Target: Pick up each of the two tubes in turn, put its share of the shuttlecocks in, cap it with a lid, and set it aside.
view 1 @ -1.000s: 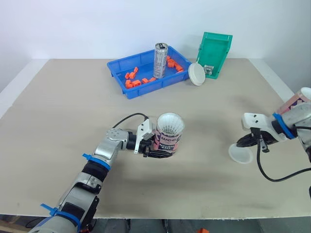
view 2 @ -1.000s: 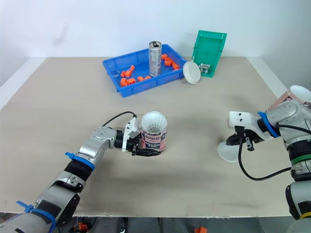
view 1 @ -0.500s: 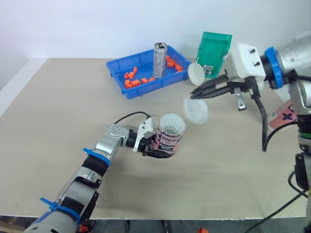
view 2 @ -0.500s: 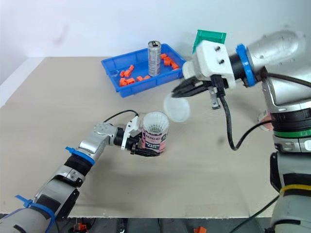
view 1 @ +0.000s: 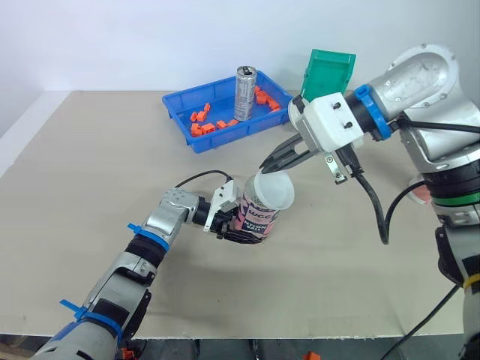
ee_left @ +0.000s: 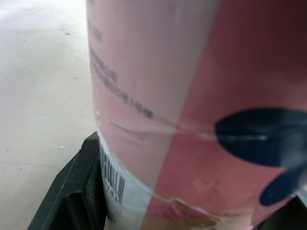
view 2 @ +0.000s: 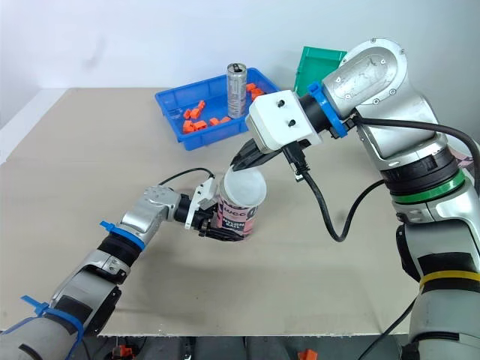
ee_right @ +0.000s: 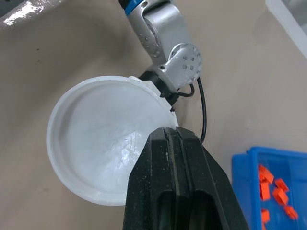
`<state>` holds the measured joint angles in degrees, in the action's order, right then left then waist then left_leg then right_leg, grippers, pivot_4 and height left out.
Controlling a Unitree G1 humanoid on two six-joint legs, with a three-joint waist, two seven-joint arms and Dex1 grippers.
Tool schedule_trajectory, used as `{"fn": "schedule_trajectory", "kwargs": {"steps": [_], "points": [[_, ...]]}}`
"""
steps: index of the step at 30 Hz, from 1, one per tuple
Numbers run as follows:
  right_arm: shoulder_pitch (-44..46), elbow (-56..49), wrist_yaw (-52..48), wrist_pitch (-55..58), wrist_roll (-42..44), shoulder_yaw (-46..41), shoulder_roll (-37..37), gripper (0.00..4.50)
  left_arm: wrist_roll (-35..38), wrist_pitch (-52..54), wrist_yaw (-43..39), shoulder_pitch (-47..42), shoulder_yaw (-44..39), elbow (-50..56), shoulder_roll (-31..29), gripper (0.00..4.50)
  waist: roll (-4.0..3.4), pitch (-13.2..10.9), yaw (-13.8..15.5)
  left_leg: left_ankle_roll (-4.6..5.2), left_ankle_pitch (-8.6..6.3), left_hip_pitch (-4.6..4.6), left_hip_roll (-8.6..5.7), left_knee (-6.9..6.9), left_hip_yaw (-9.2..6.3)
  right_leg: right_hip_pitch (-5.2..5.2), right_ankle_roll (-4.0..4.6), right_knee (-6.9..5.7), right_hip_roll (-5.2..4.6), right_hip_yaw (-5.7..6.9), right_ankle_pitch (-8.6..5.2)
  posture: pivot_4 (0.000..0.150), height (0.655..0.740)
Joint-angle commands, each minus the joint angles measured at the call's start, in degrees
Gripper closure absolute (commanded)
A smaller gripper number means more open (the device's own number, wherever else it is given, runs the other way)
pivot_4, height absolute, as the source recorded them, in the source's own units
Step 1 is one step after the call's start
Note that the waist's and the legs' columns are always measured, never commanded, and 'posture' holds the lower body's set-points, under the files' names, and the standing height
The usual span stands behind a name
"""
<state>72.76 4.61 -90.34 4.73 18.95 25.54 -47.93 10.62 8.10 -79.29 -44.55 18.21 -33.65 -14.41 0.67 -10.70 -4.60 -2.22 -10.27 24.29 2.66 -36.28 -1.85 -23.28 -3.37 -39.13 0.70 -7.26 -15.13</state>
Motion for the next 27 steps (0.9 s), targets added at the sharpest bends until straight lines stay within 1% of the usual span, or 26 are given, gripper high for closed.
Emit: {"fn": "schedule_trajectory", "kwargs": {"steps": [1, 14, 27], "points": [[2.9, 0.1, -2.2, -1.6, 1.1, -0.6, 0.0, 4.46, -3.6, 0.1, 0.3, 1.2, 1.7, -1.8, -2.0, 1.60, 0.00, 0.0, 0.0, 0.00, 0.00, 0.00, 0.00, 0.00, -0.01, 0.01, 0.00, 0.00, 0.00, 0.01, 0.00, 0.150, 0.7400], [4.8, 2.8, -2.2, -3.6, -0.9, 0.2, 2.6, 4.46, -4.3, -1.7, 0.5, 0.7, 2.1, -3.3, -2.1, 1.60, 0.00, 0.0, 0.0, 0.01, 0.00, -0.02, 0.01, -0.01, 0.00, 0.01, 0.02, -0.01, 0.01, 0.01, 0.03, 0.150, 0.7400], [0.8, 0.2, -2.2, -5.2, -2.2, 1.8, 0.9, 4.46, -4.1, -1.7, 1.2, 1.4, 1.8, -2.8, -2.7, 1.60, 0.00, 0.0, 0.0, 0.01, 0.00, -0.02, 0.02, -0.01, 0.00, 0.02, 0.02, -0.01, 0.01, 0.01, 0.03, 0.150, 0.7400]]}}
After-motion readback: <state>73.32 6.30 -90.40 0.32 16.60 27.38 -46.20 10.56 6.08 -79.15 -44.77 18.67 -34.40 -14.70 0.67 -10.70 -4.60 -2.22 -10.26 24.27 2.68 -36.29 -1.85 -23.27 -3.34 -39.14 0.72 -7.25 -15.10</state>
